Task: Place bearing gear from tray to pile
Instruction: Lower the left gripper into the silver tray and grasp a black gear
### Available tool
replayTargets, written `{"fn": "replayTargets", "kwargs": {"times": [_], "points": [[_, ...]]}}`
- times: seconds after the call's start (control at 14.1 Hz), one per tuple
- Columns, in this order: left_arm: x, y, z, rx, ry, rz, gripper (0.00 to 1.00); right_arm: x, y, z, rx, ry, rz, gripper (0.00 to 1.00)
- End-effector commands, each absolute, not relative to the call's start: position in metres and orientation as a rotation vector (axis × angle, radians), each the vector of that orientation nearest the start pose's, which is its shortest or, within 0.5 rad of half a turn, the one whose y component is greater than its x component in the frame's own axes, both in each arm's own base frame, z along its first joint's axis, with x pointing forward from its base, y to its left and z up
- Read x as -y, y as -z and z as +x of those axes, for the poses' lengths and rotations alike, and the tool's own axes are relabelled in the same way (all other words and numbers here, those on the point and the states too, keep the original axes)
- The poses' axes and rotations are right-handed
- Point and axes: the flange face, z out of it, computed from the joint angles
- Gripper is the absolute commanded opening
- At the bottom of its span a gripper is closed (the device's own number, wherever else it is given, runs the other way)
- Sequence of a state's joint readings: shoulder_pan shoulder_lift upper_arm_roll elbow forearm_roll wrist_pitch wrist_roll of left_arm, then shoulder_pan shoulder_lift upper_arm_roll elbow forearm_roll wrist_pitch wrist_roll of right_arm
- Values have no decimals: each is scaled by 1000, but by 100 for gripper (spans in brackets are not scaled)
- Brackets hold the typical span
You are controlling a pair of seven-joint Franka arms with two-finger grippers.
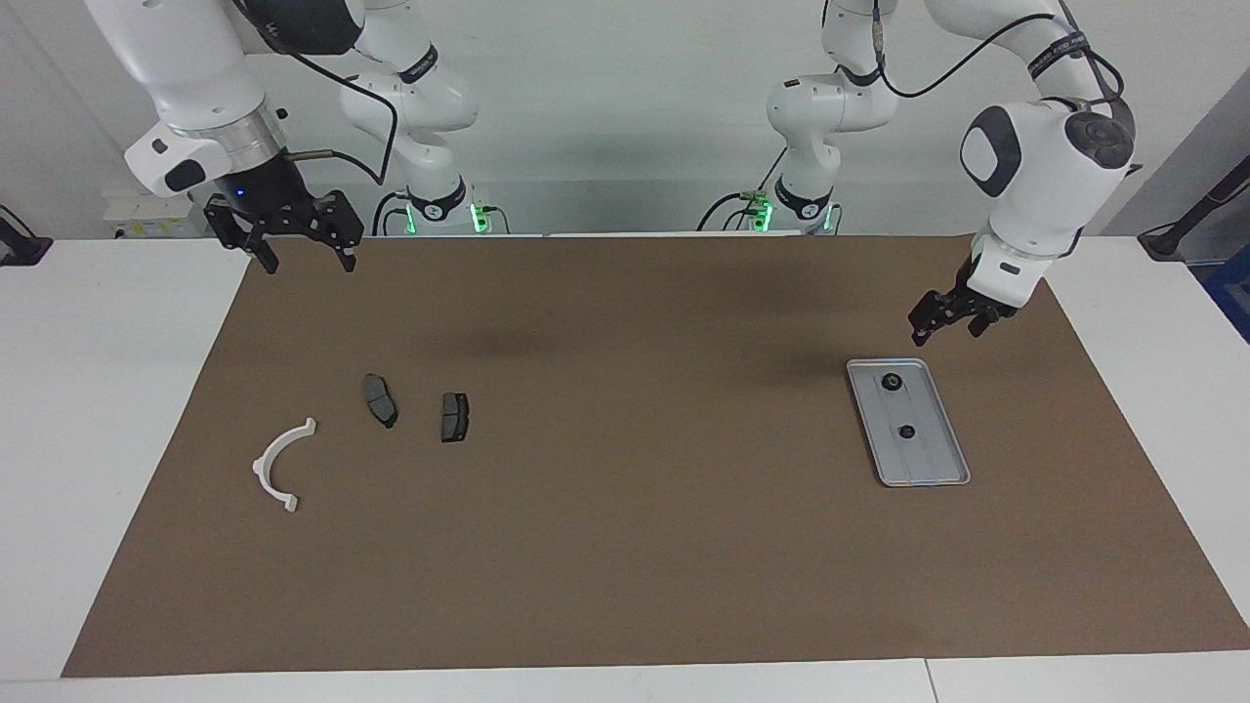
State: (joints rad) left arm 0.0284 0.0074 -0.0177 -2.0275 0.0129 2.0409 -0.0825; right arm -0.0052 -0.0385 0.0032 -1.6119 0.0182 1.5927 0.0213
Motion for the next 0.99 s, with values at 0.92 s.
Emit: {"fn": "replayTargets", "kwargs": {"times": [0.92], "points": [[-5, -304, 529, 148, -103, -3111, 72, 7, -645, 533, -45, 62, -3122, 100]]}}
